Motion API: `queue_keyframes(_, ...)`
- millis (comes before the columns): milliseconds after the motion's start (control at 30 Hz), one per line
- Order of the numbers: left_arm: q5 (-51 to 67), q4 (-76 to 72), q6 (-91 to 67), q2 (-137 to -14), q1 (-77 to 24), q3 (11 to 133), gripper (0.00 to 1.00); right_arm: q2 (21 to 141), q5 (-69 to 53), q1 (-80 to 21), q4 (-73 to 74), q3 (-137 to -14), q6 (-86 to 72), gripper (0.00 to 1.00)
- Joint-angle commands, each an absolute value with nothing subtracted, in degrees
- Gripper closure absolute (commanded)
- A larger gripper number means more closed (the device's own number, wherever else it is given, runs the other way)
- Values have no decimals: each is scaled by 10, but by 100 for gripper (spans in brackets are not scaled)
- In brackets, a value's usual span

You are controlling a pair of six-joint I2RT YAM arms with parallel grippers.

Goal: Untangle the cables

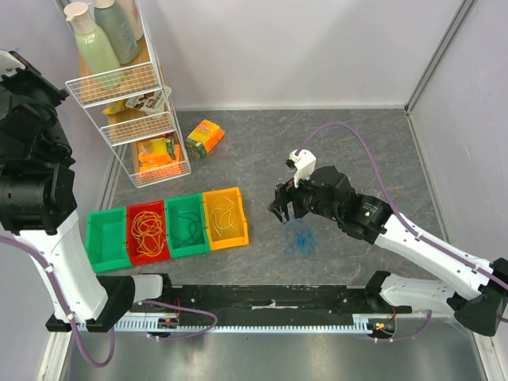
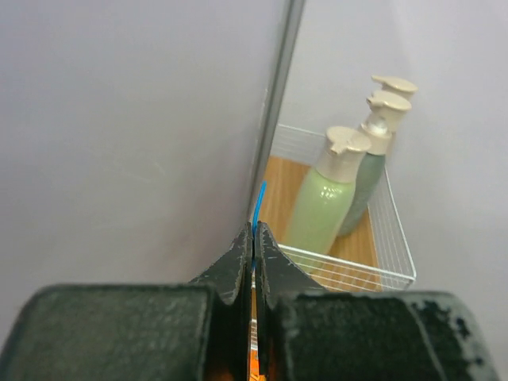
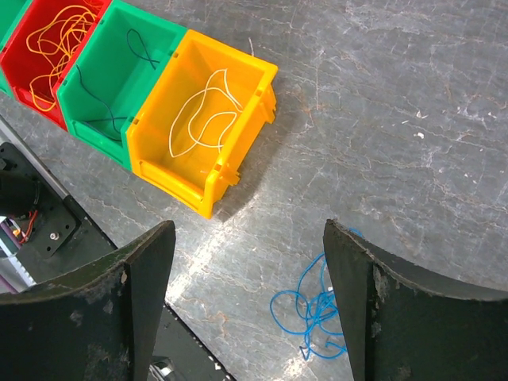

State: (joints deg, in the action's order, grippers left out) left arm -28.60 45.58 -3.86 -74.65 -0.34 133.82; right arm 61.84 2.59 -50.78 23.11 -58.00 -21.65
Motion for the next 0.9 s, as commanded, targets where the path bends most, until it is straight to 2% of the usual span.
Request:
queue_keyframes(0,-344,398,41,-745,-1,1347,98,624,19,-509,233,-603,-230,17)
queue_keyframes(167,-380,346,57,-714,-1,1231,98,642,11,-509,229,-600,-236,18)
queue_keyframes(400,-422,260,40,-657,63,1007,98,633,9,-508,234,-587,-236,18)
queue_keyframes(567,-379,291,-14,-658,118,998,98,630,12,-508,243,-584,-234,18)
queue_keyframes(867,-347,316,-1,-657,122,1072,98,662,2,-509,234,-602,-233,18)
